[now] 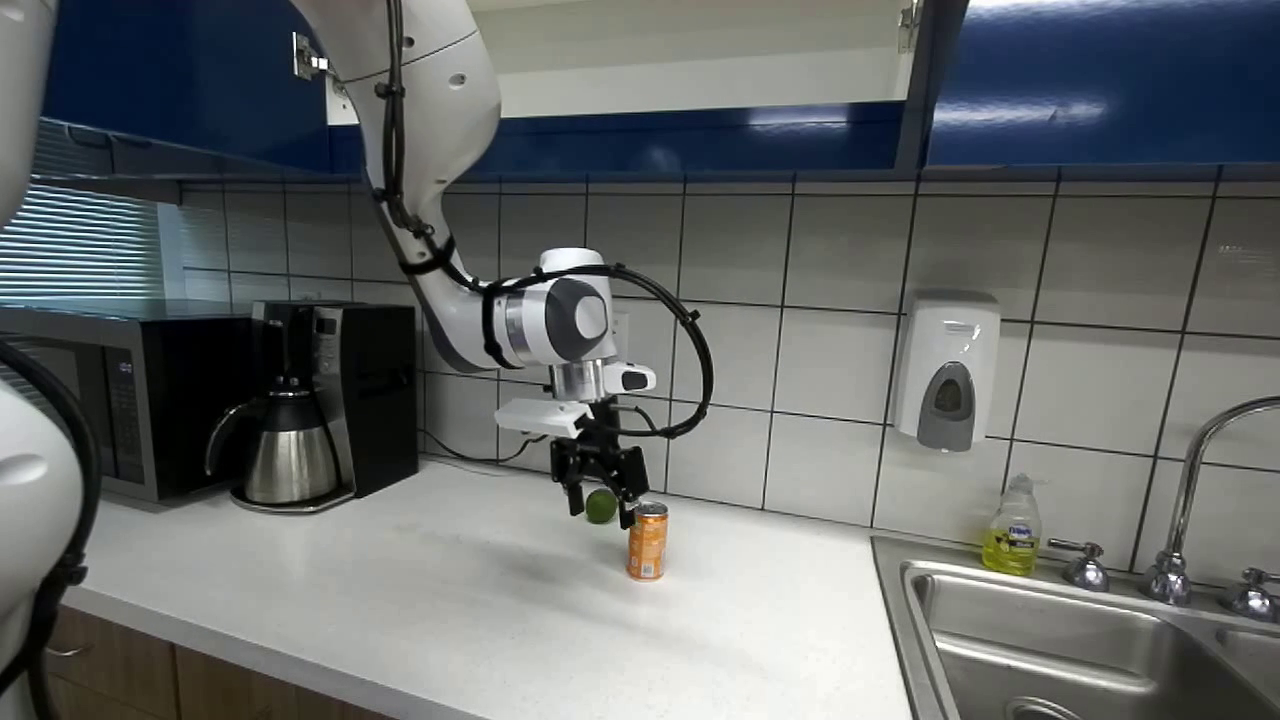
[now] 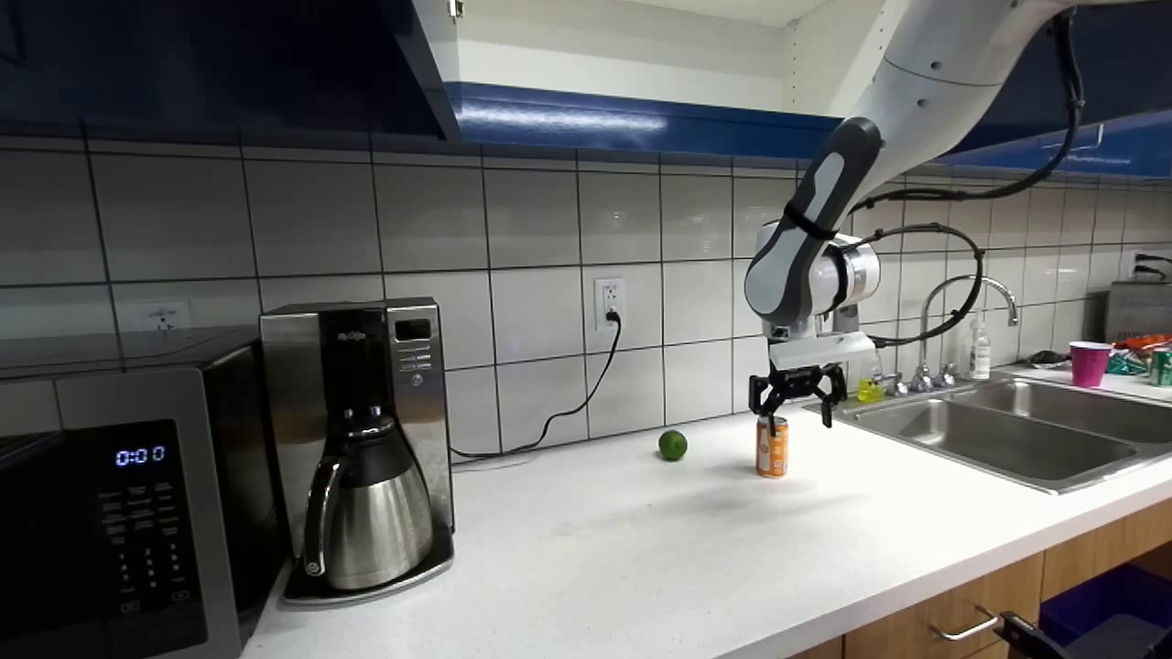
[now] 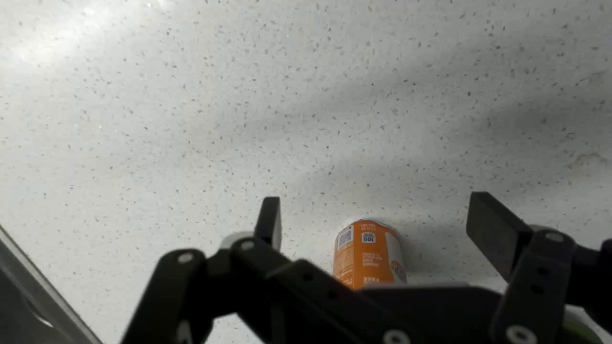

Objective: Put the can in the cabinet

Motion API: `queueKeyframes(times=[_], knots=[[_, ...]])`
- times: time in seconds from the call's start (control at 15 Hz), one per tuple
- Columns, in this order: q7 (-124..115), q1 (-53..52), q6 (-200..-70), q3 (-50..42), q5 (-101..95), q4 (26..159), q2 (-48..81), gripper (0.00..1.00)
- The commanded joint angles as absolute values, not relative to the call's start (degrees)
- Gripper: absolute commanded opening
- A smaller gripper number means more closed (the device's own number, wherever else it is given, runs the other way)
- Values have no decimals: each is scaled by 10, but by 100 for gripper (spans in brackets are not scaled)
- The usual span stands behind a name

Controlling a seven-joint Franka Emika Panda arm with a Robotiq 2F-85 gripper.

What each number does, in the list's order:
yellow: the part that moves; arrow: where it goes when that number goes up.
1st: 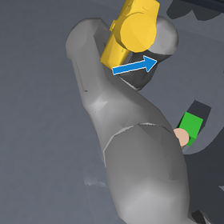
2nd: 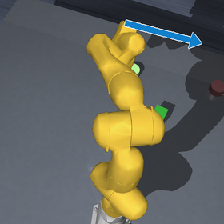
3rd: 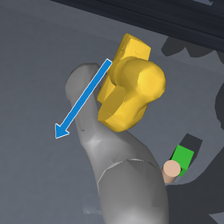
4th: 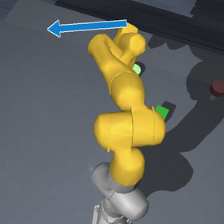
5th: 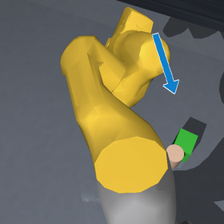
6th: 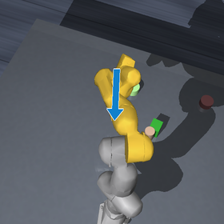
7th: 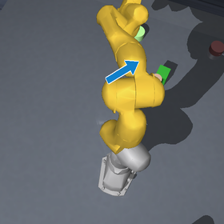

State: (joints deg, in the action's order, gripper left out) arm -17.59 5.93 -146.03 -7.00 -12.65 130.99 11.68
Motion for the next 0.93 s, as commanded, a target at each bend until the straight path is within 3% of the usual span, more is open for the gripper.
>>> queueKeyframes(times=[0.0, 0.87], knots=[[-165, 54, -1475, -84, -118, 1277, 162, 100], [-189, 17, -1633, -131, -104, 1272, 235, 100]])
